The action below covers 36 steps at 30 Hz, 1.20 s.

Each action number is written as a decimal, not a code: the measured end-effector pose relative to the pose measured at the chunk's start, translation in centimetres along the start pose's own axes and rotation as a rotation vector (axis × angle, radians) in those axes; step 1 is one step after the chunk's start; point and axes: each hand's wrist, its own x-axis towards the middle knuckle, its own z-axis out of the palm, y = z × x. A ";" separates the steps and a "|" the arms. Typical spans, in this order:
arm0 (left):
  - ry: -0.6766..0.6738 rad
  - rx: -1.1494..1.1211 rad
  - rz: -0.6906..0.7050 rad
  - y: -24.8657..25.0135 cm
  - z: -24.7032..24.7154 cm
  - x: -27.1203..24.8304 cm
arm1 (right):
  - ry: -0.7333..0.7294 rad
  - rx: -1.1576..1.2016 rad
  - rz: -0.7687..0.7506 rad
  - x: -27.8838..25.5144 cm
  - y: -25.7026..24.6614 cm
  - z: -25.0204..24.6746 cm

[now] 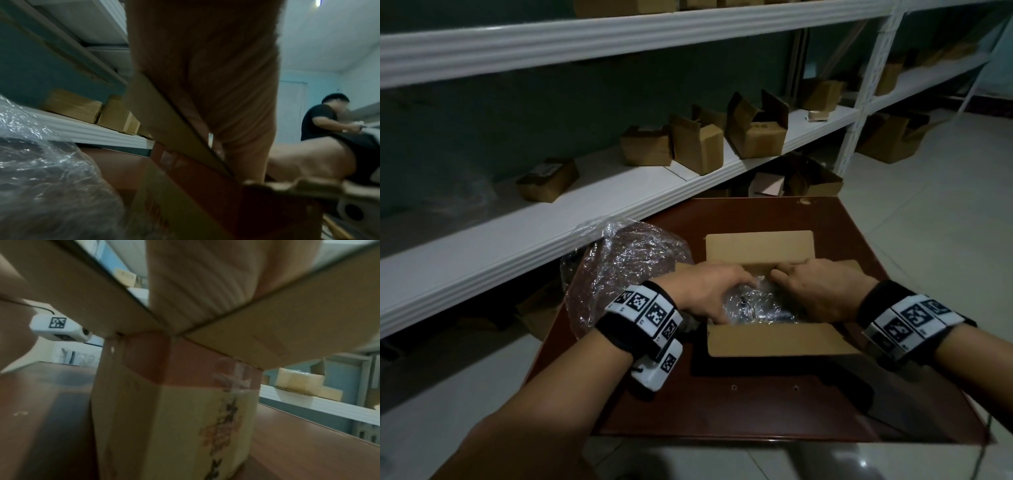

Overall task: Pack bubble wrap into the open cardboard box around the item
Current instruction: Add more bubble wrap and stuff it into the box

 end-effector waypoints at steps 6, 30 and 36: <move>0.031 0.092 0.001 0.2 0.5 0.3 | -0.051 0.173 -0.016 0.1 0.5 -0.8; 0.173 0.022 -0.149 0.4 -3.1 -3.4 | 0.078 0.207 0.092 -1.4 2.4 -2.5; 0.014 -0.062 -0.114 1.9 -2.3 -2.7 | 0.171 0.277 0.131 -1.5 1.6 -3.0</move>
